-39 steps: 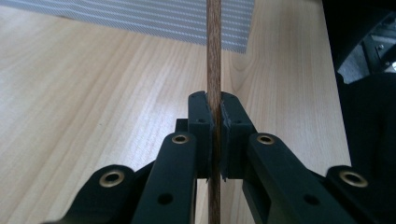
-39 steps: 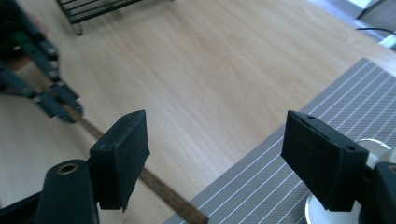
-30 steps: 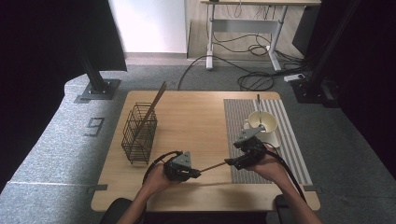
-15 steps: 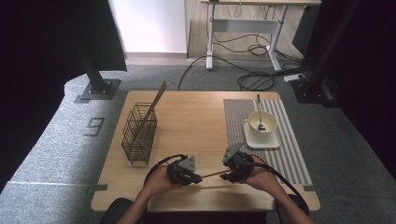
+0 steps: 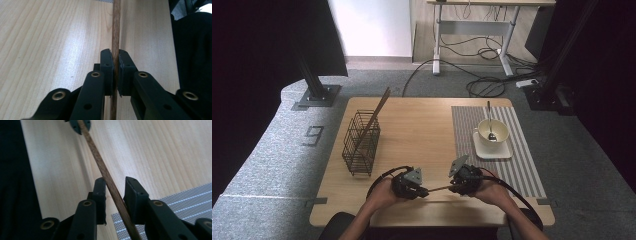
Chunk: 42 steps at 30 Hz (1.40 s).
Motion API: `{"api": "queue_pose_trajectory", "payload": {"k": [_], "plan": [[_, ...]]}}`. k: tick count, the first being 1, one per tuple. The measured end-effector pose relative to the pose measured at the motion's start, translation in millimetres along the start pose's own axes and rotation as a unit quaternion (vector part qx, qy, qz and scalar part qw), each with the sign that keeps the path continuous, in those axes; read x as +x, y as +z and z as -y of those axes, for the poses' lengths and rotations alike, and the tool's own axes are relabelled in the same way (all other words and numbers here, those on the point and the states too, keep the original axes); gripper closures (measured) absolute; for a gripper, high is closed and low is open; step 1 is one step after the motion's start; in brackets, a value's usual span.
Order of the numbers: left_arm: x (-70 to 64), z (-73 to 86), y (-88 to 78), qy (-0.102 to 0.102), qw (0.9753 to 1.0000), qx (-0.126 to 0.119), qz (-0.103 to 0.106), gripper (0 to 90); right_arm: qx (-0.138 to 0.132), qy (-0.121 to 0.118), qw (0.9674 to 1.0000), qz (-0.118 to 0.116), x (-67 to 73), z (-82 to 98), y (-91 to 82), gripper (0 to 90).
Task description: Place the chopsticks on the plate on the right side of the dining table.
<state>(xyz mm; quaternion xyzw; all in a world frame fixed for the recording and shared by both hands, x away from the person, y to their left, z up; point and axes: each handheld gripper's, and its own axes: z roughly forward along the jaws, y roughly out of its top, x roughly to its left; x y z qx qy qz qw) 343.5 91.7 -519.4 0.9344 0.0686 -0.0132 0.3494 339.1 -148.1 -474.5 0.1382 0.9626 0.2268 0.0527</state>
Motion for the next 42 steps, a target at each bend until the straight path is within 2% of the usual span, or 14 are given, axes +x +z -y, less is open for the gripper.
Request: {"api": "queue_pose_trajectory", "payload": {"k": [3,4,5,8,12,14,15,16,17,19,23,28,31,42], "plan": [[1.9,1.7,-0.4,-0.003,0.9999,-0.01,0.003,73.5,-0.001,0.003,0.9997,-0.024,-0.8,0.6,-1.2,76.6],[2.0,1.9,-0.5,-0.001,0.9999,-0.012,0.0,71.9,-0.005,0.002,0.9995,-0.032,-1.3,0.9,-1.8,77.6],[1.8,2.4,-0.6,0.005,0.9997,-0.02,-0.012,63.9,-0.011,0.003,0.9988,-0.048,-1.7,1.2,-2.6,80.6],[2.6,2.7,-1.3,0.006,0.9995,-0.026,-0.017,55.0,-0.021,0.005,0.998,-0.059,-1.4,1.2,-4.2,82.6],[3.5,4.3,-1.1,-0.003,0.9989,-0.041,-0.024,45.6,-0.021,0.006,0.9985,-0.051,-1.9,1.7,-5.3,82.7],[5.1,5.6,-0.1,-0.016,0.9984,-0.043,-0.033,36.8,-0.023,0.009,0.9985,-0.049,-3.6,3.3,-6.5,82.7],[6.3,6.3,0.5,-0.028,0.998,-0.045,-0.036,36.8,-0.024,0.011,0.9985,-0.048,-4.3,4.1,-7.5,82.7],[9.4,8.0,1.2,-0.047,0.9966,-0.049,-0.047,29.5,-0.029,0.014,0.9983,-0.048,-5.7,5.8,-9.3,82.7],[9.4,8.0,1.2,-0.047,0.9966,-0.049,-0.047,27.7,-0.029,0.014,0.9983,-0.048,-5.7,5.8,-9.3,82.7],[12.6,9.9,0.8,-0.068,0.9947,-0.058,-0.051,26.3,-0.029,0.014,0.9984,-0.047,-6.6,7.0,-11.2,82.7],[18.0,15.5,-1.4,-0.092,0.9913,-0.068,-0.065,14.0,-0.037,0.016,0.9982,-0.044,-6.7,9.0,-15.8,82.7],[23.8,23.5,-0.4,-0.109,0.9872,-0.062,-0.098,6.0,-0.043,0.022,0.9981,-0.038,-8.5,11.5,-20.5,82.7],[25.2,27.6,2.9,-0.105,0.9866,-0.046,-0.116,0.0,-0.044,0.031,0.998,-0.034,-11.4,14.7,-23.5,82.7],[29.5,35.2,12.5,-0.117,0.9848,-0.027,-0.125,0.0,-0.053,0.062,0.9966,-0.008,-22.2,29.7,-30.7,82.6]]}}
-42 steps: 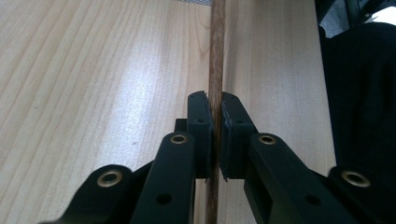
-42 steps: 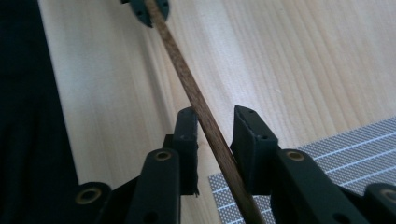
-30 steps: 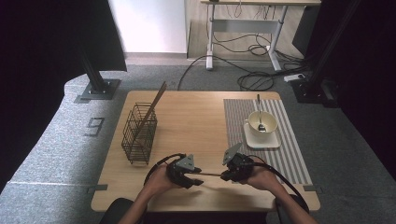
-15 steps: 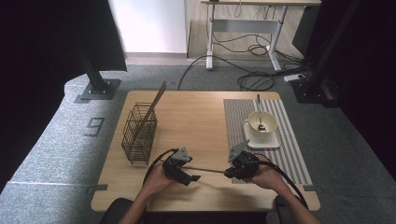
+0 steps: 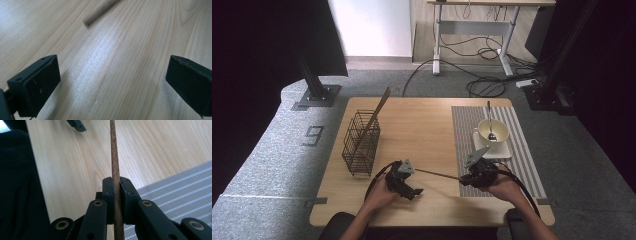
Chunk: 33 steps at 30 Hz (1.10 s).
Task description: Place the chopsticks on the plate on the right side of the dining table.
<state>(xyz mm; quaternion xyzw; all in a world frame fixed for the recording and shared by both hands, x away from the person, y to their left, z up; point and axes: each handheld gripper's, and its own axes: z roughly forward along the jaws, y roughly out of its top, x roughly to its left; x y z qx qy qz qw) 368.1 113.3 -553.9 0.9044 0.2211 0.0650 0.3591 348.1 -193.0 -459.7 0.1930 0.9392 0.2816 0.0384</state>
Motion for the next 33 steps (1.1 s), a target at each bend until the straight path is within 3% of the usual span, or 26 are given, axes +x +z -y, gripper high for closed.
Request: {"api": "queue_pose_trajectory", "payload": {"k": [3,9,21,26,33], "plan": [[0.4,1.3,2.7,0.0,0.9999,0.01,-0.002,0.0,-0.004,0.011,0.9999,0.005,-4.1,4.2,-1.0,82.6],[-2.3,0.9,4.4,0.005,0.9998,0.011,-0.013,0.0,-0.013,0.026,0.9994,0.018,-11.6,9.7,-5.0,82.6],[-2.4,1.0,4.6,0.004,0.9998,0.011,-0.014,0.0,-0.034,0.063,0.9961,0.052,-30.9,21.6,-16.3,82.7],[-2.7,0.8,4.7,0.003,0.9998,0.011,-0.016,0.0,-0.039,0.085,0.9931,0.071,-40.4,28.6,-21.3,82.7],[-2.4,0.8,4.4,0.005,0.9998,0.013,-0.016,0.0,-0.043,0.124,0.9855,0.108,-57.3,41.0,-26.7,82.7]]}}
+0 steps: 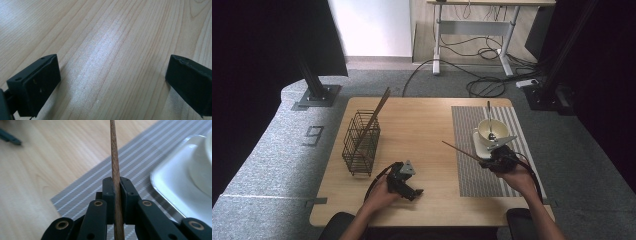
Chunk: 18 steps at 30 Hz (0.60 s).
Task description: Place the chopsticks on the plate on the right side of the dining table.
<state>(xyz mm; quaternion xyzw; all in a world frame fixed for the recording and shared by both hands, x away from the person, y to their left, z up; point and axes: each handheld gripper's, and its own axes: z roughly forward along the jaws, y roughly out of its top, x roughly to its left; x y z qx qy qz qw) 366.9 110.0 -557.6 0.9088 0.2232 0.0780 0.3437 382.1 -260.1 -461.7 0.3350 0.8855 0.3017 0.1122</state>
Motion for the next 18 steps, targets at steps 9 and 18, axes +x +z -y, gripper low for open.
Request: {"api": "queue_pose_trajectory", "payload": {"k": [9,18], "plan": [[-0.1,0.0,0.0,-0.001,1.0,0.0,0.0,0.0,0.008,0.027,0.9989,0.038,-20.6,9.6,1.6,82.7],[-0.1,0.1,0.1,-0.001,1.0,-0.001,0.0,0.0,0.027,0.052,0.996,0.067,-40.6,18.4,10.8,82.6]]}}
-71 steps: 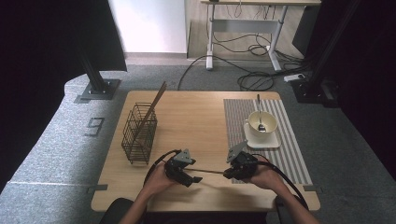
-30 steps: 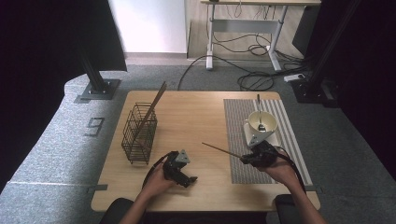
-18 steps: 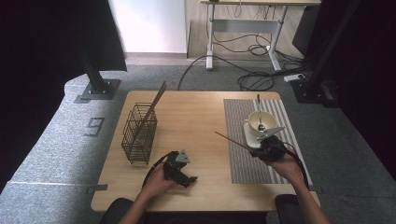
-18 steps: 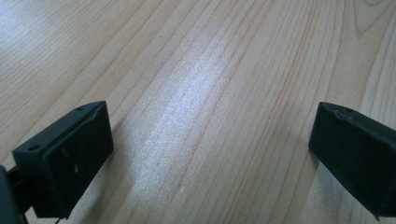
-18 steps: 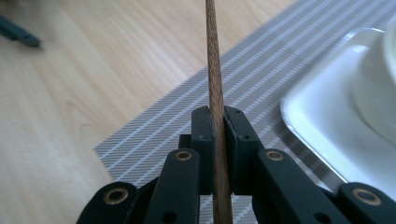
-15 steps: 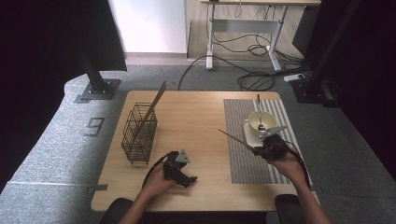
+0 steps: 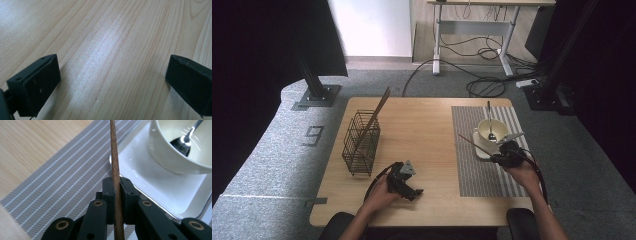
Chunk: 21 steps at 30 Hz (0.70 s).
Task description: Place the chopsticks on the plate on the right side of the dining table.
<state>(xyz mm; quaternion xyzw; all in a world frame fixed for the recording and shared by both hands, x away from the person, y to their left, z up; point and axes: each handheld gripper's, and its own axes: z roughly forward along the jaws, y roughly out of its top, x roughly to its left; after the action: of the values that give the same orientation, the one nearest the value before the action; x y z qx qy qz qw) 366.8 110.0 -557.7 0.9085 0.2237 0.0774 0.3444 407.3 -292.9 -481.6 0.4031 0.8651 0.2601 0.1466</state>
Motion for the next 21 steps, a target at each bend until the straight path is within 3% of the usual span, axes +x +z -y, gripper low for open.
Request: {"api": "queue_pose_trajectory", "payload": {"k": [10,21], "plan": [[0.0,0.0,0.0,0.0,1.0,0.0,0.0,0.0,0.021,0.015,0.9994,0.022,-17.4,3.1,13.1,82.6],[0.0,0.0,0.0,0.0,1.0,0.0,0.0,0.0,0.03,0.017,0.9991,0.025,-31.9,4.9,19.9,82.4]]}}
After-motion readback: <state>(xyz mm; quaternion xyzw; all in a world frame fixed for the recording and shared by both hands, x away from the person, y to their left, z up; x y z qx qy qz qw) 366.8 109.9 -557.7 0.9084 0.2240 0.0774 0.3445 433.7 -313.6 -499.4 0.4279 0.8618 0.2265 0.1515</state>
